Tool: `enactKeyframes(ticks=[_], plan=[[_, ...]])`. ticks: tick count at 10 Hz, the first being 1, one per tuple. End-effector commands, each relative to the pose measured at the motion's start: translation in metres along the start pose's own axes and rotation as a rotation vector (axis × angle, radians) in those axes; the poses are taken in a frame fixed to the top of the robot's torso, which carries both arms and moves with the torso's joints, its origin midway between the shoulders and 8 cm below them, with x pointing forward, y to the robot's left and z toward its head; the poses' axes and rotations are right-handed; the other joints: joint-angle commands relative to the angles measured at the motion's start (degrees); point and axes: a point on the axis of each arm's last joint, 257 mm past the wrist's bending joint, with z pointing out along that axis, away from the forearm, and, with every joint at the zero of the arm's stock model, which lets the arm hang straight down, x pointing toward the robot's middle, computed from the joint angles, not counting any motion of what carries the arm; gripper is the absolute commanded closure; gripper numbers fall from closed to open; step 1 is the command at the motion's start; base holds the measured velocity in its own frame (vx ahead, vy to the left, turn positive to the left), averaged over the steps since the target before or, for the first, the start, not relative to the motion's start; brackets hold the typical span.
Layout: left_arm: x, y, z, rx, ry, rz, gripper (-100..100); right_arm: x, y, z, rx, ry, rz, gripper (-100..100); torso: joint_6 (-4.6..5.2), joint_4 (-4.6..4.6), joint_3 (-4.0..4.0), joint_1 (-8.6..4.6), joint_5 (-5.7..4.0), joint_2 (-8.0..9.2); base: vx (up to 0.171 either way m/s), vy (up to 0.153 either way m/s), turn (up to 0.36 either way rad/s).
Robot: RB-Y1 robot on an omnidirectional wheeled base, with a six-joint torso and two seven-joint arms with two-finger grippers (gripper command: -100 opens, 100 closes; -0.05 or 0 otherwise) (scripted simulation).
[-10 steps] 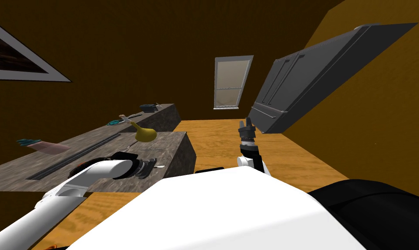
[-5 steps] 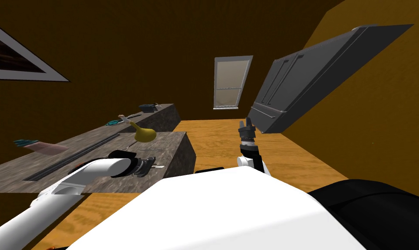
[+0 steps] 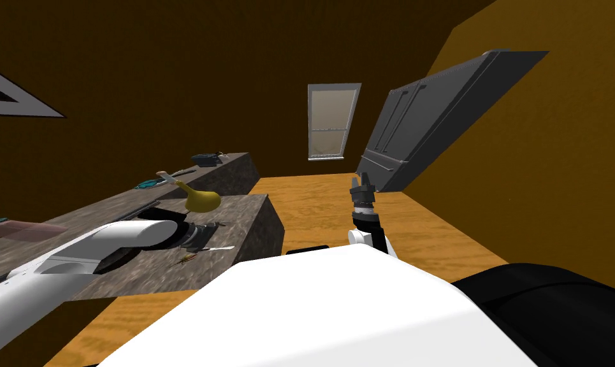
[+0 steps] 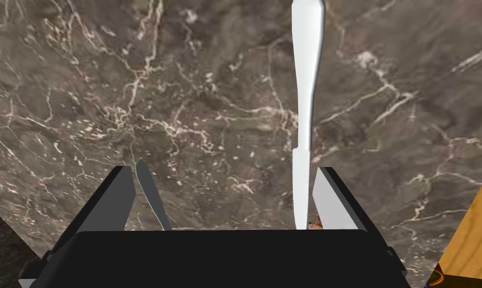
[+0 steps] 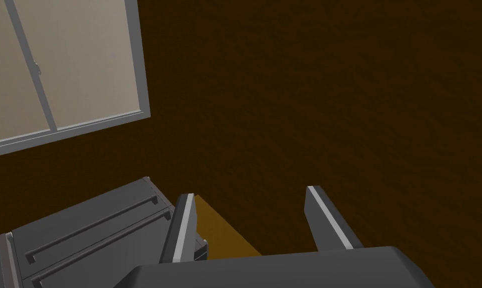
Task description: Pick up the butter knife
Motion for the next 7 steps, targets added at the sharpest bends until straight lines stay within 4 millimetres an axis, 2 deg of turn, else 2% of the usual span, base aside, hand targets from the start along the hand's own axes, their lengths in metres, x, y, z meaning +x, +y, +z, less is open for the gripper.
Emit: enactKeyframes(ticks=[1,3,5,6,7], plan=[[-0.014,-0.003,-0.011,-0.023,-0.011,0.01,-100,0.0,0.0,0.0,0.0,0.0,0.0,0,0.0,0.0,0.0,0.0,0.0,0.0,-0.04,-0.062,-0.128],[-0.026,-0.003,-0.025,-0.047,-0.01,0.014,-100,0.0,0.0,0.0,0.0,0.0,0.0,0,-0.01,0.0,-0.01,-0.02,-0.01,-0.02,-0.038,-0.057,-0.117],[-0.03,-0.002,-0.032,-0.058,0.003,0.014,-100,0.0,0.0,0.0,0.0,0.0,0.0,0,-0.03,0.0,0.0,0.01,0.01,0.0,-0.029,-0.058,-0.045],[-0.026,-0.001,-0.033,-0.062,0.021,0.009,-100,0.0,0.0,0.0,0.0,0.0,0.0,0,-0.04,-0.01,-0.02,0.0,0.01,-0.04,-0.001,-0.038,0.008],[-0.009,0.007,-0.025,-0.069,0.066,-0.005,-100,0.0,0.0,0.0,0.0,0.0,0.0,0,-0.05,-0.02,-0.05,0.07,0.02,-0.1,0.034,0.039,0.081]])
